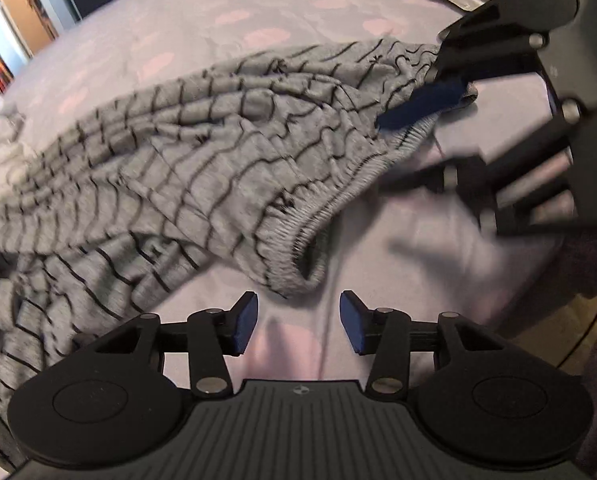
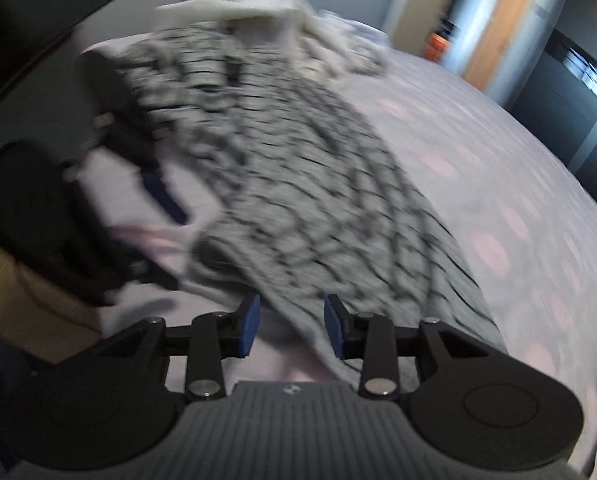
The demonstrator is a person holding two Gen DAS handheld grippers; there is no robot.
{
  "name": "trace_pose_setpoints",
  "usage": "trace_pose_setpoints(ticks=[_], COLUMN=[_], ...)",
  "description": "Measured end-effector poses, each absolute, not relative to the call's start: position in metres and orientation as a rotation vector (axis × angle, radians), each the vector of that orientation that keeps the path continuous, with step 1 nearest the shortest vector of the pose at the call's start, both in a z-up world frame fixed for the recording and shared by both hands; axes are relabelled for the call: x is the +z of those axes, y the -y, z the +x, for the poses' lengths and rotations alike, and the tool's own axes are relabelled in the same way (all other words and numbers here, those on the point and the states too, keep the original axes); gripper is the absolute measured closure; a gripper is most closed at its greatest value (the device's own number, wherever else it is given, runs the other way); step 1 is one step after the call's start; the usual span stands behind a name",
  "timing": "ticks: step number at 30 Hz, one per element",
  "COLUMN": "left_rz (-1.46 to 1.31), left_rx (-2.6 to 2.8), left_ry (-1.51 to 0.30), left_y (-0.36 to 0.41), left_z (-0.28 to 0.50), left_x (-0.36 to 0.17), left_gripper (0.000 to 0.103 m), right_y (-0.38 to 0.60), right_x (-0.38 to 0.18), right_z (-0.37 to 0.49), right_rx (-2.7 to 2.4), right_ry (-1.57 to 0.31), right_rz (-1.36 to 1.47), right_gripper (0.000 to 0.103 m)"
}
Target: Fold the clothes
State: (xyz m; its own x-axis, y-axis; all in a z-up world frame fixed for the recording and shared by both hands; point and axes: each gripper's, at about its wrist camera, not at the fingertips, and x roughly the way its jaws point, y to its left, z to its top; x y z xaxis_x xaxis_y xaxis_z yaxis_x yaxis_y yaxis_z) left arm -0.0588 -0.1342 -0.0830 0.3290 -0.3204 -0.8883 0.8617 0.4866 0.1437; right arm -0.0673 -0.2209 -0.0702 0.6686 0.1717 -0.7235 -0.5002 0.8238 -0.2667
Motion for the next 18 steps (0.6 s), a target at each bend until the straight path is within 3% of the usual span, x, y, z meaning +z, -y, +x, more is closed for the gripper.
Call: trace_pose_setpoints(ticks=[5, 11, 14, 18], left_rz=[0.714, 0.720, 0.661, 0.505], left_rx=[-0.857, -0.869, -0.893, -0.918], left_ry=[-0.893, -0.852, -0.852, -0.879], left_y=[0.133, 0.134, 0.130, 0.126], left_z=[-0.056, -0.052, -0.051, -0.038], left_x=[-0.086, -0.086, -0.078, -0.067], left_gripper=[0.061, 0.072, 0.079, 0.081], right_y=[0.196, 0.179, 0.170, 0.162], right_x=[-0.082, -0.098, -0.105, -0.113], right_z=[-0.071, -0.068, -0.067, -0.066], right_rx=[0.474, 0.502, 0.504, 0.494], right_ry=[-0.700, -0.673, -0.656, -0.635], right_rz=[-0.648, -0.797, -0.845, -0.862], right_gripper=[0.057, 0.056, 0.055, 0.054])
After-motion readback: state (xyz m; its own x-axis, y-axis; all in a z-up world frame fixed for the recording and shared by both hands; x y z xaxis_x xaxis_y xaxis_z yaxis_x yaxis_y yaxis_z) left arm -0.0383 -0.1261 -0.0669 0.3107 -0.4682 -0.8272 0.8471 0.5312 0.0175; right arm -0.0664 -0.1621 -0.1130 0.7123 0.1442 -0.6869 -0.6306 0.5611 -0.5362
